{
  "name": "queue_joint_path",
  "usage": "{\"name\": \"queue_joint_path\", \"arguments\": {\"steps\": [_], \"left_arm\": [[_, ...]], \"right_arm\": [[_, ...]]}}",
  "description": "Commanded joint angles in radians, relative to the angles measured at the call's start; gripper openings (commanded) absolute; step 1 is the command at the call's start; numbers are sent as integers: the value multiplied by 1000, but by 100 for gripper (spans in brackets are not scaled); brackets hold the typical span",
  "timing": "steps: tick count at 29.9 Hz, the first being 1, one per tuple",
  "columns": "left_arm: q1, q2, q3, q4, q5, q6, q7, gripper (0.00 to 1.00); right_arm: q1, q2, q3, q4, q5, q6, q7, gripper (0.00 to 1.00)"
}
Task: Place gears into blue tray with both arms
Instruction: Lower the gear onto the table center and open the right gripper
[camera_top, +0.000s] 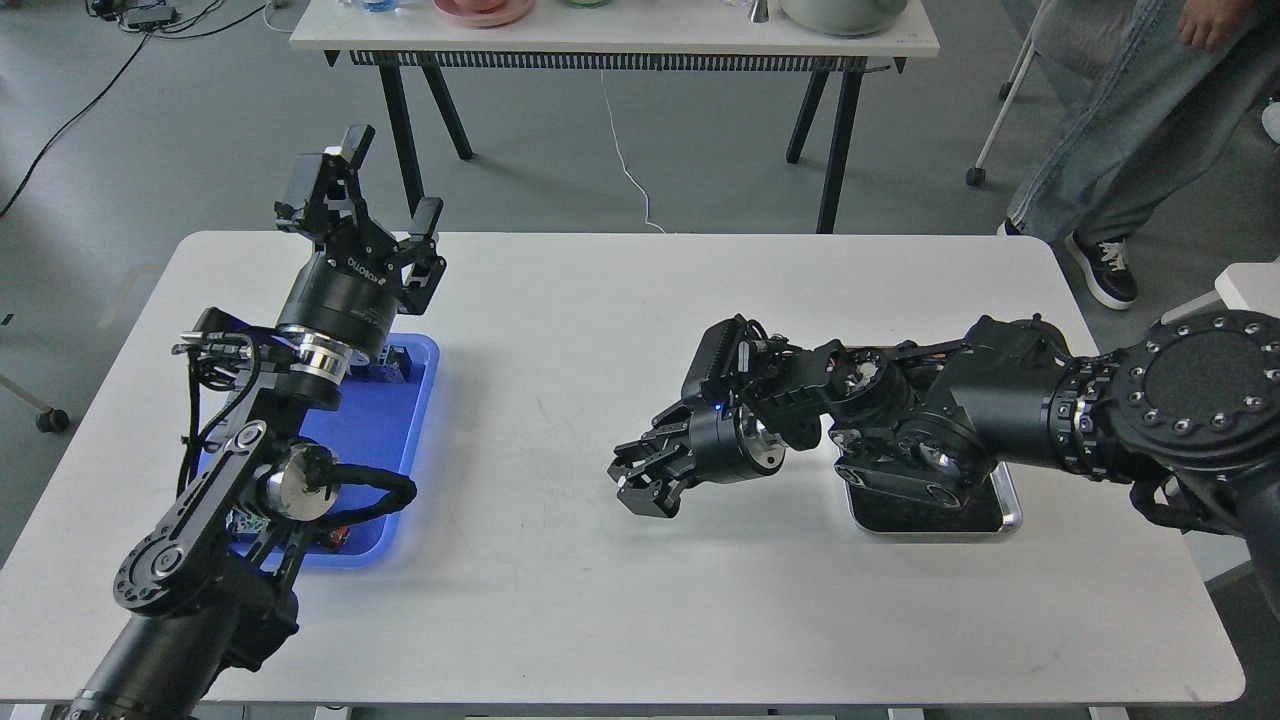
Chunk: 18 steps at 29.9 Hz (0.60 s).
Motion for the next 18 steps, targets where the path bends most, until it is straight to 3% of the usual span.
{"name": "queue_joint_path", "arguments": {"steps": [1,8,18], "left_arm": [[0,5,-2,0,0,0,0,100],[8,2,-3,0,0,0,0,100],[9,4,-3,0,0,-2,0,100]], "right_arm": [[-24,0,-4,-10,-39,-20,0,16],[-82,0,-3,-22,-46,-129,0,16],[-92,0,-18,-90,-58,-129,0,17]]}}
